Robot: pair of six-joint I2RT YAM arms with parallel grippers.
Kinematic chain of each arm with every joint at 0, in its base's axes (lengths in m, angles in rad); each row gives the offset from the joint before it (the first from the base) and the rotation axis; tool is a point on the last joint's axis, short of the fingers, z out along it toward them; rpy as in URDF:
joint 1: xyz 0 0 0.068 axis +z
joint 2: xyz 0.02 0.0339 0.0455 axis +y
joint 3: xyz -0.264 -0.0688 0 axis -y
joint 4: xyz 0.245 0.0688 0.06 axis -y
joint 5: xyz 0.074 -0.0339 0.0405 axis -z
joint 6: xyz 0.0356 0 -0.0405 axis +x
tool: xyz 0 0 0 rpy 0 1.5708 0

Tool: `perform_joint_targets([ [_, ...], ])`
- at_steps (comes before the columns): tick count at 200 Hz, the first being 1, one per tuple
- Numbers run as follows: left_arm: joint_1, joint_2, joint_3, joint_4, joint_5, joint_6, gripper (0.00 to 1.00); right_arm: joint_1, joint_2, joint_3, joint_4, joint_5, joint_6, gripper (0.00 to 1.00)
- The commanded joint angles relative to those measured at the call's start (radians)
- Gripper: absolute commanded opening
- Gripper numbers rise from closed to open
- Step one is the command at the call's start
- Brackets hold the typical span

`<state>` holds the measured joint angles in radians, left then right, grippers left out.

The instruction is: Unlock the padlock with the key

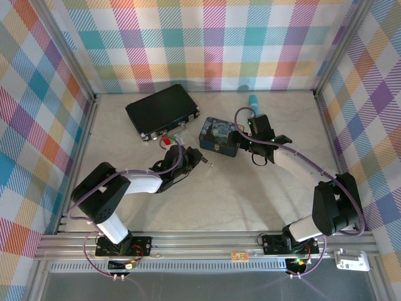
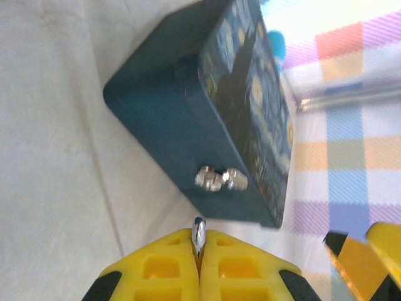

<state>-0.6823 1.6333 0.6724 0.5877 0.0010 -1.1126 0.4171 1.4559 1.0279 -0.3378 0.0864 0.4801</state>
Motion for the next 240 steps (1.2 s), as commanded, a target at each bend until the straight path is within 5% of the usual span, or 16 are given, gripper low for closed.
perform_joint_targets([
  [1,-0.001,-0.07,0.045,-0.299,0.115,0.123,0.0,-0.006,-0.031,-0.006,-0.1,-0.074,-0.079,0.99],
  [30,-0.011,-0.142,0.111,-0.618,0.145,0.252,0.0,-0.004,-0.088,-0.07,-0.115,-0.109,-0.082,0.99],
  [62,-0.024,-0.178,0.126,-0.794,0.146,0.322,0.0,-0.005,-0.152,-0.129,-0.113,-0.108,-0.066,0.99],
  [140,-0.053,-0.05,0.169,-0.783,0.097,0.355,0.04,-0.005,-0.187,-0.156,-0.119,-0.053,-0.044,0.99],
  [160,-0.054,-0.028,0.178,-0.777,0.075,0.354,0.14,-0.005,-0.207,-0.16,-0.131,-0.034,-0.05,0.99],
  [192,-0.054,-0.041,0.182,-0.786,0.036,0.349,0.45,-0.005,-0.227,-0.17,-0.137,0.019,-0.093,0.99],
  [240,-0.035,-0.224,0.19,-0.857,-0.116,0.401,0.68,-0.027,-0.235,-0.202,-0.05,0.194,-0.257,0.99],
])
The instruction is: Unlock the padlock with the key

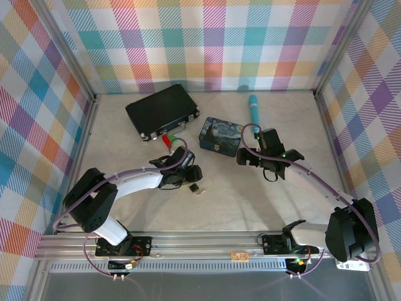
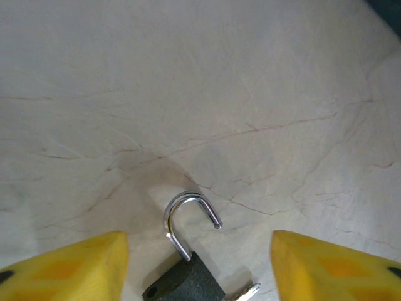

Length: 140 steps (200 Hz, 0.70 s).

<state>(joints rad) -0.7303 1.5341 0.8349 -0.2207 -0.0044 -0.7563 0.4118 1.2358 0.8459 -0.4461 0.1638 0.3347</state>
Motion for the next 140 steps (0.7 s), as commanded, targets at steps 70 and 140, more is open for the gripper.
perform_joint_targets([
  [70,0.231,-0.446,0.018,-0.17,-0.44,0.333,0.96,-0.241,0.065,-0.145,0.436,0.151,-0.255,0.99],
  [140,0.554,-0.42,-0.165,0.114,-0.542,0.401,0.97,-0.335,0.245,-0.255,0.858,0.106,-0.28,0.99],
])
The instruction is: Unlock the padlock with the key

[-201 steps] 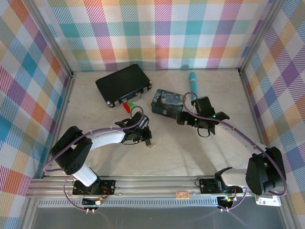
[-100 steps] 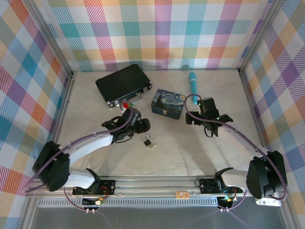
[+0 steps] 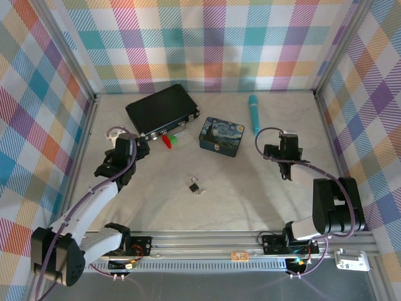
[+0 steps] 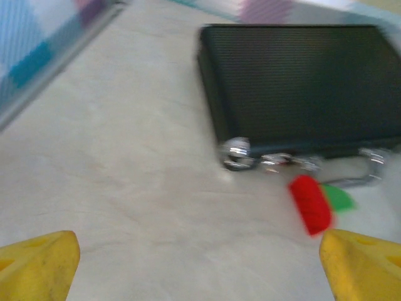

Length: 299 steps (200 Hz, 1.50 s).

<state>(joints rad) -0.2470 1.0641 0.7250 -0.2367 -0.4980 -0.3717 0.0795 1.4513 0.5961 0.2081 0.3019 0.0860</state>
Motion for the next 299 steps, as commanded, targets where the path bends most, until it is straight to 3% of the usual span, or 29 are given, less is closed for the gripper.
perform_joint_targets([
  [1,0.072,0.054,-0.057,0.136,-0.051,0.017,0.97,-0.003,0.03,-0.006,0.211,-0.033,-0.032,0.99],
  [31,0.087,0.191,-0.068,0.236,-0.136,0.083,0.96,-0.016,0.069,-0.082,0.443,-0.051,-0.042,0.99],
  [40,0.089,0.231,-0.068,0.254,-0.15,0.094,0.96,-0.019,0.051,-0.089,0.403,-0.068,-0.037,0.99],
  [60,0.091,0.293,-0.101,0.365,-0.159,0.119,0.96,-0.037,0.044,-0.139,0.507,-0.11,-0.031,0.99],
  [94,0.09,0.372,-0.183,0.627,-0.116,0.18,0.95,-0.041,0.045,-0.131,0.496,-0.119,-0.035,0.99],
  [116,0.091,0.39,-0.196,0.713,-0.083,0.255,0.95,-0.041,0.044,-0.142,0.514,-0.129,-0.039,0.99],
  [125,0.092,0.393,-0.214,0.768,-0.068,0.292,0.95,-0.041,0.055,-0.171,0.571,-0.159,-0.049,0.99],
  [134,0.093,0.389,-0.247,0.85,-0.044,0.317,0.95,-0.038,0.114,-0.23,0.771,-0.122,-0.055,0.99],
  [144,0.1,0.413,-0.308,1.005,-0.019,0.33,0.95,-0.039,0.069,-0.206,0.629,-0.121,-0.032,0.99],
  [152,0.103,0.435,-0.347,1.108,0.009,0.356,0.95,-0.038,0.095,-0.206,0.687,-0.12,-0.043,0.99],
  [185,0.107,0.467,-0.369,1.149,0.152,0.386,0.99,-0.038,0.082,-0.205,0.657,-0.126,-0.042,0.99],
  [195,0.108,0.546,-0.386,1.3,0.134,0.407,1.0,-0.038,0.079,-0.203,0.651,-0.126,-0.043,0.99],
  [207,0.109,0.489,-0.365,1.151,0.145,0.379,1.0,-0.039,0.083,-0.204,0.657,-0.126,-0.043,0.99],
  [218,0.109,0.525,-0.364,1.223,0.133,0.397,1.0,-0.038,0.083,-0.203,0.657,-0.127,-0.043,0.99],
  [229,0.105,0.511,-0.341,1.143,0.136,0.387,1.0,-0.038,0.081,-0.202,0.652,-0.128,-0.042,0.99],
  [299,0.107,0.517,-0.343,1.16,0.138,0.388,1.0,-0.038,0.081,-0.203,0.655,-0.128,-0.043,0.99],
])
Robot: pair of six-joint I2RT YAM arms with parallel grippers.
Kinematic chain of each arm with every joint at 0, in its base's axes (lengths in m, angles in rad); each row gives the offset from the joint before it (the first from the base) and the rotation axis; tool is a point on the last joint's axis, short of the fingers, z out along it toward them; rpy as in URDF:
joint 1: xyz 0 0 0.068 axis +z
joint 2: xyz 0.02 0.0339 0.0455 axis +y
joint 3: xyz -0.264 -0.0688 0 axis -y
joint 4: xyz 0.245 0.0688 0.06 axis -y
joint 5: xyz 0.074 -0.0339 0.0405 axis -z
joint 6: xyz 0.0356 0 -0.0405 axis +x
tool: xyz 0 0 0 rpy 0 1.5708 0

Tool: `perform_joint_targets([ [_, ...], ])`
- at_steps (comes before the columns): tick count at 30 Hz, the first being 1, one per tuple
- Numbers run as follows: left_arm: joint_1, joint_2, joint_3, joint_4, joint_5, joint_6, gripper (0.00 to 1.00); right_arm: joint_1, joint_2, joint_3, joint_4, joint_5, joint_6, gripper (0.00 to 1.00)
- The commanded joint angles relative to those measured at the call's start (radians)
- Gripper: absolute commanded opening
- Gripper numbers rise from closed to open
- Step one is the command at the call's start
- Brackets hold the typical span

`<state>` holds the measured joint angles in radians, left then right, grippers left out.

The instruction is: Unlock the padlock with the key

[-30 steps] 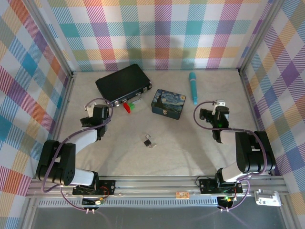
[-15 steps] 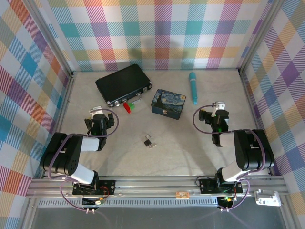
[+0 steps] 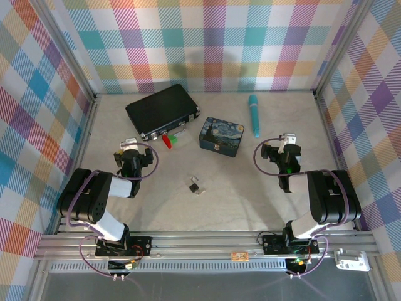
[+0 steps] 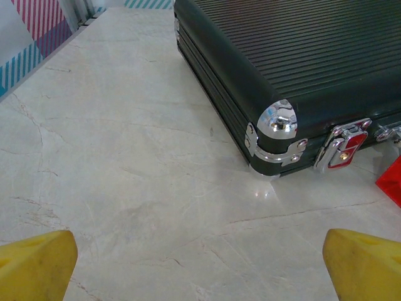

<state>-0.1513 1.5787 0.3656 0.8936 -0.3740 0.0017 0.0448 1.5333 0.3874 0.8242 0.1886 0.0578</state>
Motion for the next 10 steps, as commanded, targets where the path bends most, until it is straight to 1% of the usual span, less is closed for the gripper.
perform_joint_targets([
  [1,0.011,0.003,0.016,0.03,0.014,0.016,1.0,-0.004,-0.001,0.005,0.039,-0.015,-0.015,0.99],
  [10,0.016,0.003,0.021,0.022,0.02,0.011,1.0,-0.003,-0.001,0.004,0.039,-0.014,-0.015,0.99],
])
